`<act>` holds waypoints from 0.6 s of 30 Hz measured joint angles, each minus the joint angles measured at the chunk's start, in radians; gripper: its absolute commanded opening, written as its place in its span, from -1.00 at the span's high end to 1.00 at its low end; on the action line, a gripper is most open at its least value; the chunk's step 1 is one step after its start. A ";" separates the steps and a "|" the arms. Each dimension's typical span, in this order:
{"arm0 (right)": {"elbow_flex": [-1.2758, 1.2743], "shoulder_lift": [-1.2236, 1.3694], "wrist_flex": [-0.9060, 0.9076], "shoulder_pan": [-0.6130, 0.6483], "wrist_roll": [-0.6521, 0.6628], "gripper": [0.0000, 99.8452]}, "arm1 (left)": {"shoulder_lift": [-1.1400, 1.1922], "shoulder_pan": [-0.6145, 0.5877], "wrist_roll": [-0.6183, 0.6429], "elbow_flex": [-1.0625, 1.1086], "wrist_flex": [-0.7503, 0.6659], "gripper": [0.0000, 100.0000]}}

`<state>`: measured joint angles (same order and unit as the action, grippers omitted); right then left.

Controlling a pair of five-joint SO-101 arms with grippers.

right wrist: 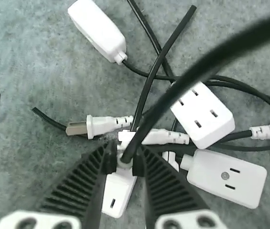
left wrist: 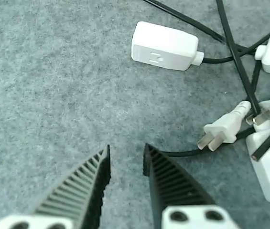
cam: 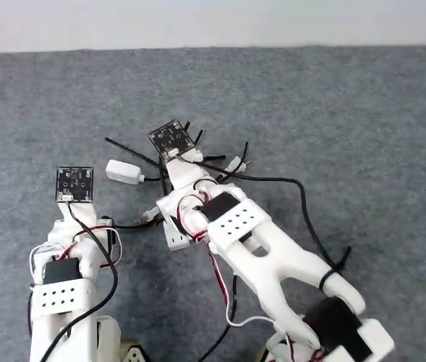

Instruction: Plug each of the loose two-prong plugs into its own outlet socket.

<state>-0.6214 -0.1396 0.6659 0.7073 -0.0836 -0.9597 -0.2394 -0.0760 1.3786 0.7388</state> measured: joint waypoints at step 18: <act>-0.064 -0.003 0.002 0.063 0.167 0.98 | 0.000 0.000 0.000 0.000 0.000 0.78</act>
<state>-0.6859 -0.1427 0.6674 0.7702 0.0836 -0.9597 -0.2394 -0.0760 1.3786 0.7388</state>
